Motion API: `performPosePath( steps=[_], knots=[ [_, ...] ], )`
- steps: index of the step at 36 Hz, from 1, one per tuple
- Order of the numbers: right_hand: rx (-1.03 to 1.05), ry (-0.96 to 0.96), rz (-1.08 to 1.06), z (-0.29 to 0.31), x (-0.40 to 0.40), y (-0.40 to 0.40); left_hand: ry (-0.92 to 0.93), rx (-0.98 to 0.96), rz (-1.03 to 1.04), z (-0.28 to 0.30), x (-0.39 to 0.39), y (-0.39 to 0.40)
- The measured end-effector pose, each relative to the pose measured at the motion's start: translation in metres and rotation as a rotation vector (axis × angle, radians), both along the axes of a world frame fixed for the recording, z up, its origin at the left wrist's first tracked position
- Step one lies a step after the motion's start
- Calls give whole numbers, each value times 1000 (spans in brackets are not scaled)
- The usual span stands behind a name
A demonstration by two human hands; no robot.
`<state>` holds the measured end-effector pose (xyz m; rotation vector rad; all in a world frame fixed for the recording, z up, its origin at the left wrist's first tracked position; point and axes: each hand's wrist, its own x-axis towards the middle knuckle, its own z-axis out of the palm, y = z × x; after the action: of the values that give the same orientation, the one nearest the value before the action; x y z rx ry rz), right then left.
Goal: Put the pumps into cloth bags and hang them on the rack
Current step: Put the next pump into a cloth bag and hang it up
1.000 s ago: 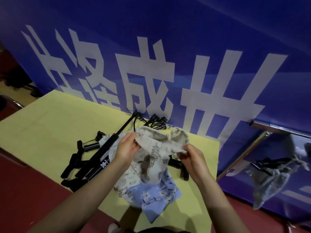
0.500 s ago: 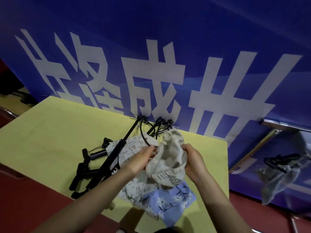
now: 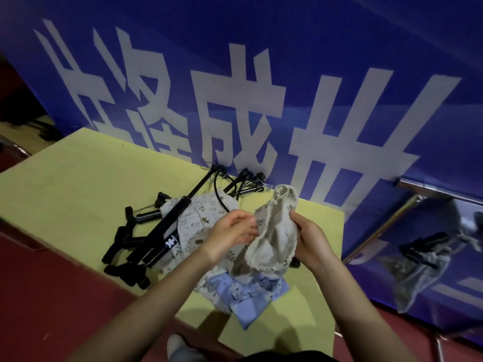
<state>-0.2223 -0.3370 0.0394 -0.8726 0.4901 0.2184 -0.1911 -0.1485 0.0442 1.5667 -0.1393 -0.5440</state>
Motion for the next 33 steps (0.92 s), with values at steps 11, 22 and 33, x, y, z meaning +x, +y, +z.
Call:
performPosePath(
  steps=[11,22,33],
  knots=[
    [267,1,50,3,-13,1,-33,86,60,-18,-41,-38],
    [-372,-2,-89,-16,-10,-32,528,-689,385,21,6,3],
    [-126,-72,-115,3,34,-32,390,-529,179,79,31,14]
  ],
)
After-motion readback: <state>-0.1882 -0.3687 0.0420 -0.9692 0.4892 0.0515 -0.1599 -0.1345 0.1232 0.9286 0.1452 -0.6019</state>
